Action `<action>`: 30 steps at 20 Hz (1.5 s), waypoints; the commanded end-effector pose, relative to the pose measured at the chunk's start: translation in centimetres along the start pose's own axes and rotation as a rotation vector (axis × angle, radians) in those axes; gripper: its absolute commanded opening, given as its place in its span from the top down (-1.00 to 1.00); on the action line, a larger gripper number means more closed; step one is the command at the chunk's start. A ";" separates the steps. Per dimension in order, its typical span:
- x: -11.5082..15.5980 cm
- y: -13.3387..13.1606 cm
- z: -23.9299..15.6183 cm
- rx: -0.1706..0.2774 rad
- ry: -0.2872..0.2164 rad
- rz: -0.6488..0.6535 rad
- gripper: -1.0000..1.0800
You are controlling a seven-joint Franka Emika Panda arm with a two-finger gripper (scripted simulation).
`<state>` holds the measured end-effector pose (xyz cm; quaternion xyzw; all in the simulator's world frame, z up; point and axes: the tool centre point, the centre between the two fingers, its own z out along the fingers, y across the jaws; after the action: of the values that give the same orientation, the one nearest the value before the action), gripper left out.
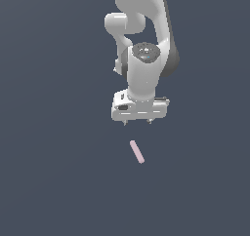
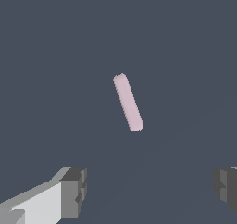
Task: Pick up the object and move it to a goal position.
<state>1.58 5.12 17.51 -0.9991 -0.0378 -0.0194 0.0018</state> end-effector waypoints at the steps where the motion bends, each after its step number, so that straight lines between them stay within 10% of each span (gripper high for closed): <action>1: 0.4 0.0 0.7 -0.001 -0.003 -0.022 -0.92; 30: 5.4 -0.1 12.0 0.004 -0.040 -0.328 -0.92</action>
<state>7.38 5.66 5.79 -0.9797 -0.2006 0.0004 0.0000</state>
